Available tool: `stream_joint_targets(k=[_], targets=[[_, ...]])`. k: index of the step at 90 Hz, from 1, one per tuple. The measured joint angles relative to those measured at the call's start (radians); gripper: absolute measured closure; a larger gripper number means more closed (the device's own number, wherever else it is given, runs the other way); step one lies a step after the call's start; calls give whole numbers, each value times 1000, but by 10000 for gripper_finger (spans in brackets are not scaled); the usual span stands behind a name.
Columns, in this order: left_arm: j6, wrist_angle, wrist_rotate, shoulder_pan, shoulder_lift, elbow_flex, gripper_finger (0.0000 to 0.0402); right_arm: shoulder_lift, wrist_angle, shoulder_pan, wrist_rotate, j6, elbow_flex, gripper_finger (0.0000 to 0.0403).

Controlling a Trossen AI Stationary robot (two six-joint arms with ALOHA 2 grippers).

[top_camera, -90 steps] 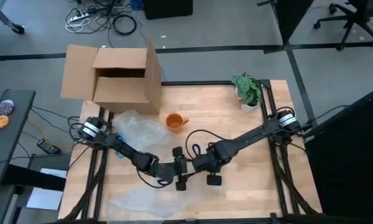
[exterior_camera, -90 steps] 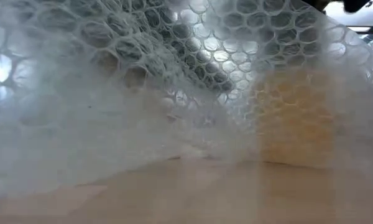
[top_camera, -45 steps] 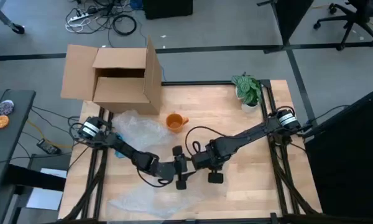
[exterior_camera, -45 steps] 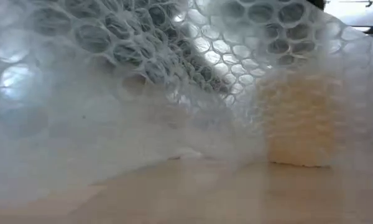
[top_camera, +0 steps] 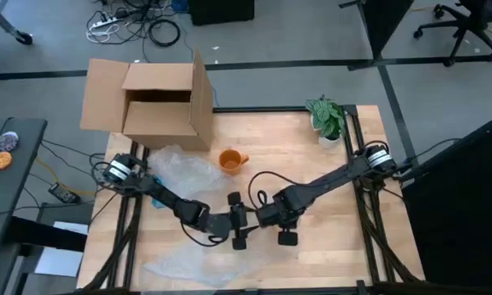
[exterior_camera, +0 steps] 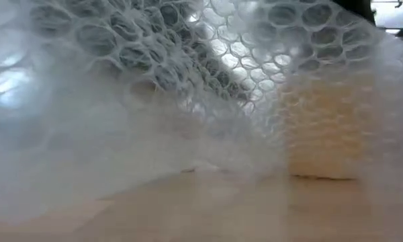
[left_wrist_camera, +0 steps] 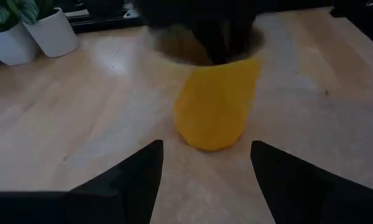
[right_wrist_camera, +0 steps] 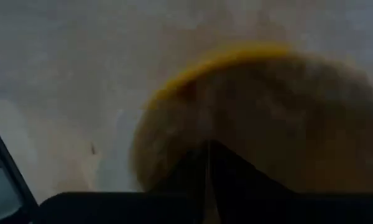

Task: Wrap mug
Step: Wrap the yellow mug using the transparent bubble wrap

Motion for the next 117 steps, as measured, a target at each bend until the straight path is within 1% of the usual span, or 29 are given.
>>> stream_joint_targets(k=[13, 24, 36, 46, 49, 60, 68, 76, 81, 92, 117], targets=[[4, -1, 0, 0, 0, 0, 172, -1, 79, -18, -13, 0, -53, 402], [4, -2, 0, 1, 0, 0, 172, 1, 56, -25, 11, -3, -33, 402], [4, -9, 0, 1, 0, 0, 172, 3, -57, -25, 51, -18, 68, 402], [5, -13, 0, 1, 0, 0, 172, 3, -214, -19, 80, -22, 176, 402], [4, -13, 0, 1, 0, 0, 172, 3, -253, -15, 98, -20, 209, 402], [5, -13, 0, 1, 0, 0, 172, 1, -415, 13, 218, 19, 320, 403], [2, -17, 0, 1, 0, 0, 172, 0, -505, 30, 284, 60, 353, 402], [-5, -23, 0, 1, 0, 0, 172, 0, -594, 32, 308, 117, 344, 396], [-18, -25, 4, 0, 0, 0, 172, -8, -592, 19, 295, 146, 310, 389], [-24, -27, 18, 0, 0, 0, 172, -31, -498, -8, 209, 149, 233, 370], [-27, -28, 19, 0, 0, 0, 172, -43, -325, -25, 166, 138, 143, 313]])
